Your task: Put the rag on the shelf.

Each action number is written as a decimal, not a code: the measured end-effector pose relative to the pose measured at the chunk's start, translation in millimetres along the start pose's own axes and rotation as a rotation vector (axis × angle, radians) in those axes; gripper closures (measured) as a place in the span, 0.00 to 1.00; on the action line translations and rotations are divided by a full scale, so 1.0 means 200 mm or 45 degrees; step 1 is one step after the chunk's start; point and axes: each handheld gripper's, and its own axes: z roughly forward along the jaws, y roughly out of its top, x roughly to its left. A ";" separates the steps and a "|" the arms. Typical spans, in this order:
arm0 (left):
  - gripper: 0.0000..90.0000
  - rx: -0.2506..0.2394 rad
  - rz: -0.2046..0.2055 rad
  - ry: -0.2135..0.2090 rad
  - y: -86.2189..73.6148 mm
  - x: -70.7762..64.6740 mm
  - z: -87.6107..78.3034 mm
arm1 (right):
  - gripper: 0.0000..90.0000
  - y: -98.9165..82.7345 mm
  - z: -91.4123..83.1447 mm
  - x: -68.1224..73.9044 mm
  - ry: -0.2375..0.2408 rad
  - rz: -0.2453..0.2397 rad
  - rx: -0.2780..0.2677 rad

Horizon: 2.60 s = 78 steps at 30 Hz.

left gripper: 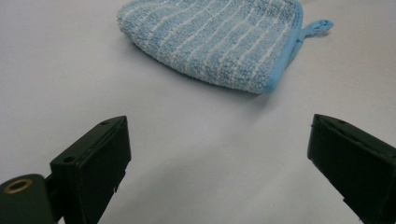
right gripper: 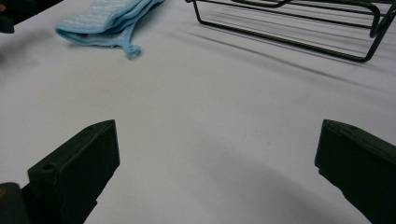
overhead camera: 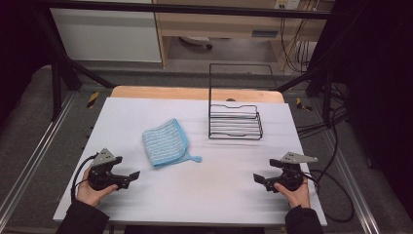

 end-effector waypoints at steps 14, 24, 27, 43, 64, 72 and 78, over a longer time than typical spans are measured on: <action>0.08 0.014 -0.012 -0.002 0.02 -0.02 0.01 | 0.01 0.00 -0.01 0.00 -0.009 0.010 -0.006; 0.10 0.005 -0.013 -0.002 0.07 -0.03 0.00 | 0.01 0.00 0.00 0.00 -0.007 0.012 0.001; 0.10 0.004 -0.005 -0.005 0.10 -0.04 0.00 | 0.01 0.00 0.00 0.00 -0.008 0.010 0.002; 0.22 0.043 0.066 -0.003 0.28 -0.13 0.09 | 0.01 0.00 0.01 0.01 -0.012 -0.001 0.014; 0.57 0.241 0.173 -0.010 0.31 -0.20 0.37 | 0.01 0.00 0.01 0.00 -0.017 -0.007 0.032; 0.69 0.270 0.161 0.001 0.27 -0.18 0.41 | 0.01 0.00 0.01 0.00 -0.020 -0.010 0.034; 0.80 0.266 0.143 0.007 0.27 -0.17 0.42 | 0.01 0.00 0.02 0.00 -0.017 -0.009 0.037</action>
